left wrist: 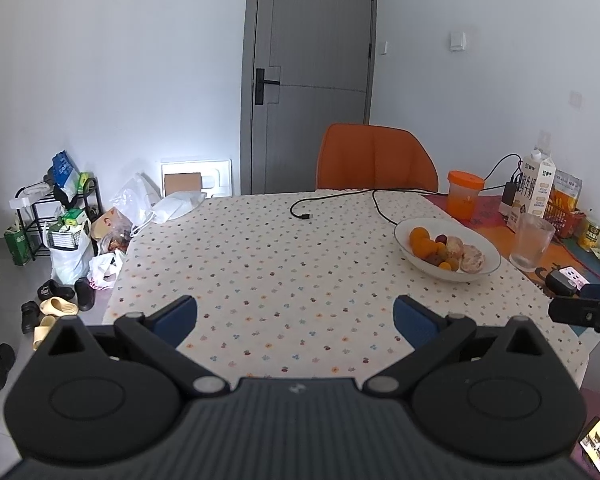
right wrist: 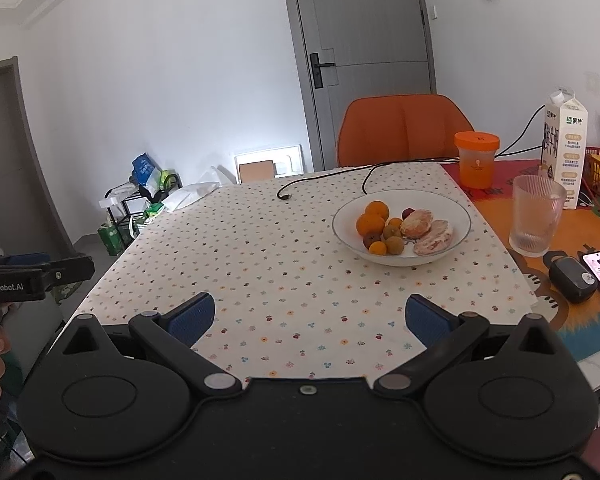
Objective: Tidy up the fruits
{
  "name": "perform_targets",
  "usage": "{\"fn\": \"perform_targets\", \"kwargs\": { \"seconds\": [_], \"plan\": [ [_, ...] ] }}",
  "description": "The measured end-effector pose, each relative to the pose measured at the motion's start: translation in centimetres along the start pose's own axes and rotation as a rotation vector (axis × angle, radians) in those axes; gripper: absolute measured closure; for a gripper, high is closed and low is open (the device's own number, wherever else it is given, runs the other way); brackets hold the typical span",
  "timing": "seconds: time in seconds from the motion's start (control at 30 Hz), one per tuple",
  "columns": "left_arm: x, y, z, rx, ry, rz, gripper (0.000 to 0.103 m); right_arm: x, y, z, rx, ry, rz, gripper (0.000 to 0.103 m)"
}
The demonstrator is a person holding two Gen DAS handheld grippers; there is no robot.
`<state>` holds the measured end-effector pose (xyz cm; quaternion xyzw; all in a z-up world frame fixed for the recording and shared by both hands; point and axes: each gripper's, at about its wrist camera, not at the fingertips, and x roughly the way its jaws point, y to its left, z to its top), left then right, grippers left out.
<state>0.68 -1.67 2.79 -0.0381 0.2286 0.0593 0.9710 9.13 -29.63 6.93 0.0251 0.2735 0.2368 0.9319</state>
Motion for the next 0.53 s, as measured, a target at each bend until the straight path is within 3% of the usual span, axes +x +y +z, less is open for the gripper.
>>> {"fn": "perform_targets", "kwargs": {
  "seconds": [0.53],
  "plan": [
    [-0.03,-0.47,-0.1,0.018,-0.003,-0.015,0.0,0.12,-0.11,-0.16,0.001,0.003,-0.003,0.0]
  ]
}}
